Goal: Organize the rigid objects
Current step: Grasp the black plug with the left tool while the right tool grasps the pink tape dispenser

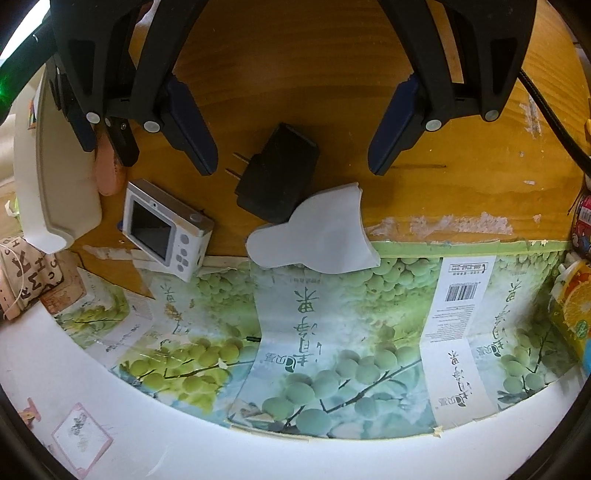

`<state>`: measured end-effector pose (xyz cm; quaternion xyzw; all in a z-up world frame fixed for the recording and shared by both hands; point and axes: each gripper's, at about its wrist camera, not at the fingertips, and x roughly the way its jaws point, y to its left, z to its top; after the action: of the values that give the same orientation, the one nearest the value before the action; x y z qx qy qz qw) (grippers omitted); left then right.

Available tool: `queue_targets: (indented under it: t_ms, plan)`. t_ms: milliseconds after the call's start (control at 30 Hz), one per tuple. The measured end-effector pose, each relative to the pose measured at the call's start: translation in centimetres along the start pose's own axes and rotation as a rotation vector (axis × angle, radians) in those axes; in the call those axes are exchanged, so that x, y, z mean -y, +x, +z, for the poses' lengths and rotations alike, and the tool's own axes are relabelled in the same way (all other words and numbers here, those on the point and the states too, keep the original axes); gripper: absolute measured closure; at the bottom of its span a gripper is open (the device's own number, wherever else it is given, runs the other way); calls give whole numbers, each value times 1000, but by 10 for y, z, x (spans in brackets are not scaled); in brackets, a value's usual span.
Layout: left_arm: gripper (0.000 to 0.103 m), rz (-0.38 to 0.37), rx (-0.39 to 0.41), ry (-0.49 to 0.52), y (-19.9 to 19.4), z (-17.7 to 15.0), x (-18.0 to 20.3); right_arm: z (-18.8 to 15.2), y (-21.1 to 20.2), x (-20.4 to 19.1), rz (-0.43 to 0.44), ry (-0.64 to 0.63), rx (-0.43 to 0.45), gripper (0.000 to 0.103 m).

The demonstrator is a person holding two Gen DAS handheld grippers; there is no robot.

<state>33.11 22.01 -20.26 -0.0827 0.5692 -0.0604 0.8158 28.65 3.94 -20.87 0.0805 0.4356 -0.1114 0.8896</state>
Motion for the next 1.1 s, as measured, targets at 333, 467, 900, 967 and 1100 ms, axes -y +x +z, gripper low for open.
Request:
queue_targets:
  t_ms: [333, 467, 900, 967, 1100]
  plan:
    - [23, 24, -20, -6, 14, 6, 2, 6, 16, -9, -81, -69, -21, 22]
    - [27, 21, -29, -9, 18, 7, 1, 6, 25, -6, -71, -42, -90, 25]
    - [54, -55, -43, -28, 20, 7, 3, 6, 20, -3, -65, -13, -55, 64]
    - [54, -61, -43, -36, 20, 7, 2, 5, 19, -2, -60, -10, -58, 64]
    - [55, -63, -49, -47, 18, 6, -1, 5, 18, 1, -41, 12, -67, 64]
